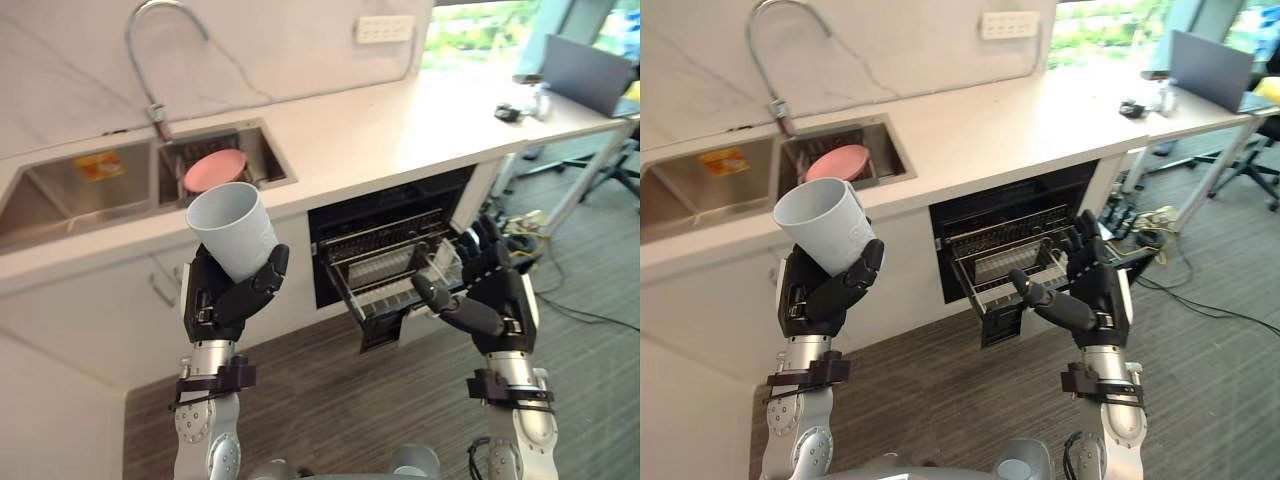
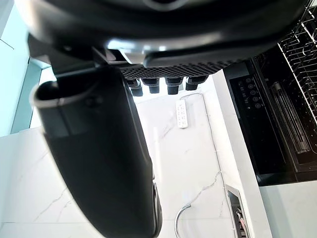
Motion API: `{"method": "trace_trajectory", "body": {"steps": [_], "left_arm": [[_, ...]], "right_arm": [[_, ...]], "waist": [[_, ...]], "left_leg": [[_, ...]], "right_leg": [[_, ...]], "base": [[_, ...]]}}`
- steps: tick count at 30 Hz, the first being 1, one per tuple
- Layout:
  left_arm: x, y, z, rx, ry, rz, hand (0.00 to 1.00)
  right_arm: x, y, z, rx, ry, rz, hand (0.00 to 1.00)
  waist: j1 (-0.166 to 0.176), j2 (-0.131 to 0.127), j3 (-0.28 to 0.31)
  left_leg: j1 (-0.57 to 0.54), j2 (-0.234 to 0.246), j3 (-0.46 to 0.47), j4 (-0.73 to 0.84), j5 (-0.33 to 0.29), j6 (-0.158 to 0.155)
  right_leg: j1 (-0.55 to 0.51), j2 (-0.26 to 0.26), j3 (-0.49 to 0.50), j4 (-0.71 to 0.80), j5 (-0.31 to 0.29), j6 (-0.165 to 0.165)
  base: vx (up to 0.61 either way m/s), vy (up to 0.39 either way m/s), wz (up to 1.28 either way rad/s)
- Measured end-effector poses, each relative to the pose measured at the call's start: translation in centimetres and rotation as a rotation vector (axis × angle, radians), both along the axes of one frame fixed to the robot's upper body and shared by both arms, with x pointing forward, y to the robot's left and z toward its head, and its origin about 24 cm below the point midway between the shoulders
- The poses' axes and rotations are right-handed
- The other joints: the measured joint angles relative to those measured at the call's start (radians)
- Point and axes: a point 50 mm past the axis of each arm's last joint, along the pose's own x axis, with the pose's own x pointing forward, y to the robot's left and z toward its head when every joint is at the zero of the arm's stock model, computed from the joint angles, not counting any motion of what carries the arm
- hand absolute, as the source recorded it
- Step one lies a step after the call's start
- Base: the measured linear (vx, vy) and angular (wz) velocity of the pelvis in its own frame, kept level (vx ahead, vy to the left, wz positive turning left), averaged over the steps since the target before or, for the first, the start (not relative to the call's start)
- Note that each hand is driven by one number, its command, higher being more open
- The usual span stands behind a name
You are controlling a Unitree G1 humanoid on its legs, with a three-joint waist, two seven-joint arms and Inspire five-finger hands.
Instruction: Walk over to the sink, pick up the cup, carry it to the dishwasher, place the cup inside the dishwasher, then close the dishwasher door
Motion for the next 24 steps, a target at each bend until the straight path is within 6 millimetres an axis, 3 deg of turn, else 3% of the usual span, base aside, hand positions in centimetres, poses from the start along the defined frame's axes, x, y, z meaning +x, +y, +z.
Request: {"method": "trace_trajectory", "body": {"steps": [2, 3, 4, 7, 8, 9, 13, 16, 18, 20, 21, 22, 24], "left_arm": [[0.1, 0.0, -0.1, -0.001, 0.008, 0.009, 0.00], [0.2, 0.1, -0.2, -0.003, 0.021, 0.019, 0.00], [0.4, 0.1, -0.5, -0.001, 0.050, 0.026, 0.00], [0.5, -0.1, -0.9, 0.005, 0.075, 0.019, 0.00], [0.6, -0.3, -1.2, 0.004, 0.087, 0.008, 0.00], [0.6, -0.8, -1.3, -0.002, 0.089, -0.006, 0.00], [0.4, -0.8, -1.3, 0.001, 0.095, 0.001, 0.00], [0.2, -0.7, -1.5, 0.024, 0.110, 0.017, 0.00], [0.0, -0.5, -1.7, 0.028, 0.118, 0.028, 0.00], [-0.3, -0.8, -2.0, 0.050, 0.132, 0.031, 0.00], [-0.3, -1.2, -2.0, 0.073, 0.134, 0.025, 0.00], [-0.3, -1.6, -1.9, 0.094, 0.132, 0.020, 0.00], [-0.1, -2.1, -1.8, 0.107, 0.126, 0.010, 0.00]], "right_arm": [[0.3, 0.7, 0.1, 0.006, -0.007, 0.031, 1.00], [0.5, 1.0, 0.1, 0.008, -0.010, 0.049, 1.00], [0.5, 1.1, -0.1, 0.009, 0.001, 0.059, 1.00], [0.5, 0.9, -0.4, 0.007, 0.013, 0.053, 1.00], [0.5, 0.6, -0.4, 0.001, 0.012, 0.044, 1.00], [0.5, 0.2, -0.2, -0.011, 0.009, 0.034, 1.00], [0.8, 0.7, -0.1, -0.001, 0.001, 0.056, 1.00], [0.9, 0.9, 0.0, -0.003, -0.001, 0.082, 1.00], [1.3, 0.8, 0.3, 0.002, -0.016, 0.098, 1.00], [1.6, 0.8, 0.6, 0.023, -0.029, 0.102, 1.00], [1.7, 0.6, 0.9, 0.034, -0.043, 0.103, 1.00], [1.8, 0.7, 1.0, 0.039, -0.048, 0.112, 1.00], [1.9, 1.4, 0.8, 0.064, -0.045, 0.126, 1.00]], "waist": [[0.003, -0.001, -0.002], [0.004, 0.000, -0.001], [0.000, 0.010, 0.002], [0.009, 0.005, 0.005], [0.007, 0.009, 0.002], [0.008, 0.028, -0.006], [0.017, 0.030, -0.012], [0.037, 0.033, -0.008], [0.036, 0.051, 0.007], [0.058, 0.056, 0.005], [0.060, 0.065, -0.003], [0.058, 0.084, -0.014], [0.046, 0.074, -0.012]], "left_leg": [[0.013, 0.012, 0.030, -0.006, 0.000, -0.001], [0.015, 0.020, 0.024, -0.006, -0.001, -0.001], [0.028, 0.036, 0.014, 0.005, -0.004, -0.004], [0.029, 0.054, -0.036, 0.083, -0.038, -0.038], [0.039, 0.057, -0.066, 0.036, -0.037, -0.046], [0.054, 0.082, -0.097, -0.053, 0.002, -0.067], [0.069, 0.074, -0.058, -0.053, -0.010, -0.075], [-0.033, 0.109, -0.041, 0.194, -0.029, -0.103], [-0.095, 0.140, -0.067, 0.362, -0.039, -0.110], [-0.084, 0.092, -0.155, 0.247, -0.073, -0.112], [-0.062, 0.064, -0.214, 0.071, -0.041, -0.109], [-0.048, 0.065, -0.214, -0.014, 0.052, -0.069], [-0.012, 0.045, -0.197, -0.072, 0.079, -0.062]], "right_leg": [[0.017, 0.068, -0.084, -0.143, 0.005, 0.001], [0.027, 0.122, -0.103, -0.246, 0.038, -0.019], [0.080, 0.181, -0.097, -0.360, 0.127, -0.051], [0.186, 0.204, -0.054, -0.497, 0.178, -0.056], [0.207, 0.207, -0.047, -0.514, 0.180, -0.052], [0.219, 0.228, -0.035, -0.535, 0.184, -0.045], [0.231, 0.230, 0.015, -0.584, 0.199, -0.023], [0.231, 0.216, 0.033, -0.571, 0.181, -0.018], [0.256, 0.218, 0.044, -0.567, 0.166, -0.033], [0.259, 0.203, 0.080, -0.557, 0.171, -0.025], [0.249, 0.200, 0.102, -0.553, 0.170, -0.019], [0.244, 0.207, 0.118, -0.553, 0.169, -0.006], [0.246, 0.193, 0.133, -0.557, 0.172, 0.001]], "base": [[0.21, 0.028, -0.64], [0.31, -0.032, -0.58], [0.25, -0.041, -0.59], [0.22, -0.063, -0.50], [0.07, -0.014, -0.32], [0.06, 0.015, -0.44], [0.07, 0.070, -0.30], [0.04, -0.011, -0.18], [0.05, 0.003, -0.21], [0.06, 0.067, -0.51], [0.05, 0.094, -0.53], [0.06, 0.097, -0.46], [0.08, 0.096, -0.24]]}}
